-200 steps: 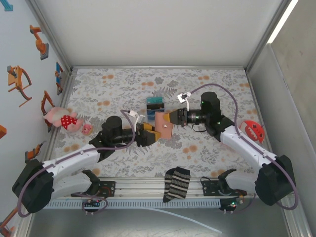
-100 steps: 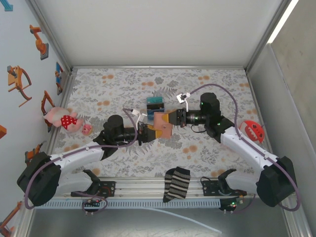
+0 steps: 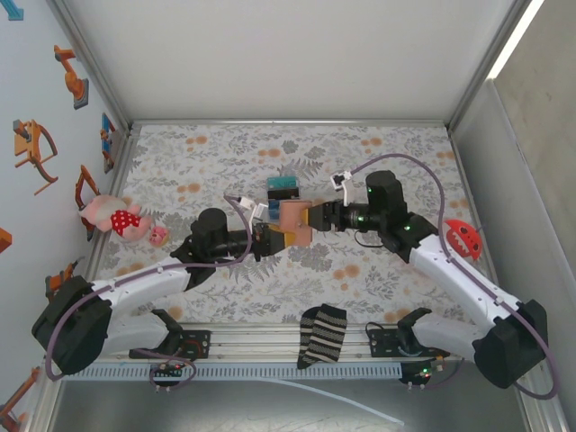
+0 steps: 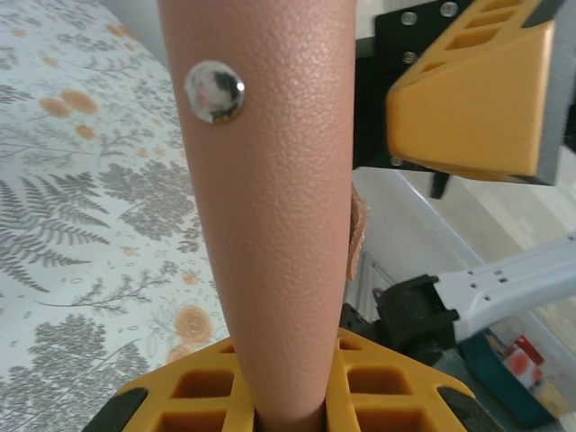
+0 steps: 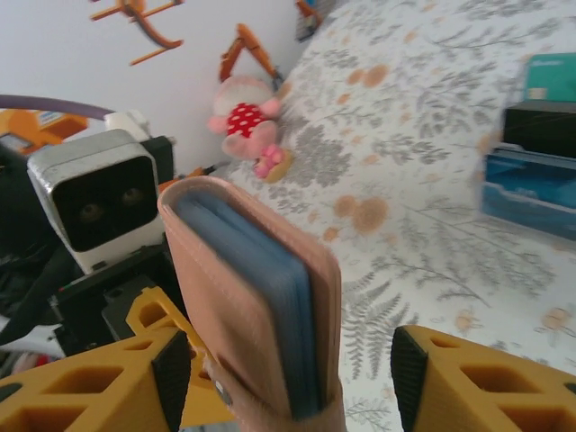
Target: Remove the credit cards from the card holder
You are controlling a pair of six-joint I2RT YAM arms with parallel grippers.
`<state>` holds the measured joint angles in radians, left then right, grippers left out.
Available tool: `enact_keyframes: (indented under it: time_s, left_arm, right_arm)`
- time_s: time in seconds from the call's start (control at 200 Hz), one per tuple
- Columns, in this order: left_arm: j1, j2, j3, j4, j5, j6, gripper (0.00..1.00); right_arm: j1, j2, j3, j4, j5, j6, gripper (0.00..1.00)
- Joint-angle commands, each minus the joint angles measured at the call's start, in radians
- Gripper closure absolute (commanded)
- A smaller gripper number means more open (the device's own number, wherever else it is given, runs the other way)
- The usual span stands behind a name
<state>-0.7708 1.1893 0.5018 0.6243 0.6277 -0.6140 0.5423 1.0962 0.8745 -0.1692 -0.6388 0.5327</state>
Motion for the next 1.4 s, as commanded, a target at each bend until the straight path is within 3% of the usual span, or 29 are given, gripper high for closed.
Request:
enact_keyframes:
  time_s: [0.0, 0.195, 0.406, 0.671, 1.392]
  left_arm:
    - [0.000, -0.039, 0.060, -0.120, -0.133, 0.055, 1.00]
    - [-0.004, -0.081, 0.062, -0.228, -0.371, 0.101, 1.00]
    - [-0.004, -0.066, 0.074, -0.227, -0.410, 0.132, 1.00]
    - [-0.006, -0.036, 0.087, -0.217, -0.425, 0.126, 1.00]
    - [-0.006, -0.017, 0.098, -0.177, -0.408, 0.117, 1.00]
  right_arm:
    - [0.011, -0.036, 0.062, -0.147, 0.192, -0.023, 0.40]
    - [0.127, -0.001, 0.153, -0.329, 0.484, -0.004, 0.53]
    - [0.285, 0.131, 0.279, -0.427, 0.686, 0.042, 0.61]
    - [0.333, 0.230, 0.338, -0.367, 0.696, 0.088, 0.64]
    - [0.334, 0.365, 0.434, -0.298, 0.651, 0.104, 0.70]
